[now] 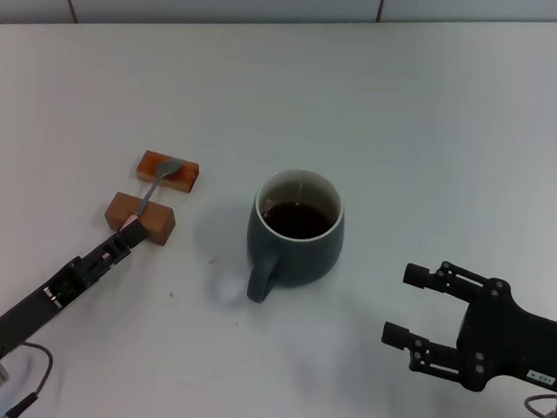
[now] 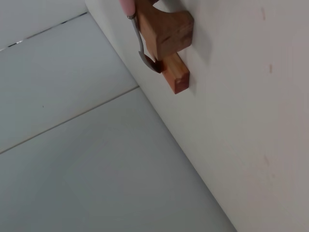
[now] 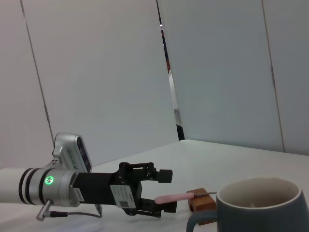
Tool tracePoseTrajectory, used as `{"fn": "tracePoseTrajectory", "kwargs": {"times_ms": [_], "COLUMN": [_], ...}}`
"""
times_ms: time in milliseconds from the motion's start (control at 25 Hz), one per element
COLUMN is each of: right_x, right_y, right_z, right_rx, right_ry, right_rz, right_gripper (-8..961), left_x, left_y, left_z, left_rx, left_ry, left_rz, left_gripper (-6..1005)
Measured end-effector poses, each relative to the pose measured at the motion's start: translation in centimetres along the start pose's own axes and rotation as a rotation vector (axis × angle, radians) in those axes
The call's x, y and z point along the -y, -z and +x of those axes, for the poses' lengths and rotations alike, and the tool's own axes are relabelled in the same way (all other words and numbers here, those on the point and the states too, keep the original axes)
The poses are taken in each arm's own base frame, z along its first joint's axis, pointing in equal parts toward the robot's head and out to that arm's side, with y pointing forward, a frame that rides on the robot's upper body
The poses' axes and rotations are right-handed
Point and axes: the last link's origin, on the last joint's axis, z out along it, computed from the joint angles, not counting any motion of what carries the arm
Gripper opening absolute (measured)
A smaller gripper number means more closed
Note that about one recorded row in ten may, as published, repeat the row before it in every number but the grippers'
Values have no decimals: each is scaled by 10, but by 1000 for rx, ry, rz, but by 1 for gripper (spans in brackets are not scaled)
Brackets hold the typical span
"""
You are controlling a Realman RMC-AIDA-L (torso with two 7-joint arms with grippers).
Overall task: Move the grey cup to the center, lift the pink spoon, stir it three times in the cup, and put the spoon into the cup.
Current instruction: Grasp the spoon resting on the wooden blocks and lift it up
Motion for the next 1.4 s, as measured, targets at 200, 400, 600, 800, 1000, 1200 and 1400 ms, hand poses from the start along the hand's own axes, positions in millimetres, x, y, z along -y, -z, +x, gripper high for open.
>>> {"fn": "tracePoseTrajectory", "kwargs": {"times_ms": [200,400,600,800,1000,1200,1400], "right_x": [0,1,1,1,1,1,1], "right_y": [-1,-1,-1,-1,-1,-1,-2], "right_z": [-1,-1,-1,-1,0,0,0], "right_rx": [0,0,0,-1,-1,-2,-5], "right_ry": [-2,-1,-1,-1,-1,-1,-1], "right_rz": [-1,-2,-2,-1,0,1,4], "right_gripper": [773,773,773,773,773,773,773], "left_x": [0,1,2,2,2,4,5], "left_y": [-1,-2,-4,-3,-3,-2,-3], "left_z": [-1,-1,-1,-1,0,-2,-2], "left_rx": [5,4,6,4,0,-9,-11], "left_ry": [6,11,18,23,35,51,59], "left_rz": [4,10,14,16,21,33,42], "left_gripper": [800,788,775,689,585,561,558]}}
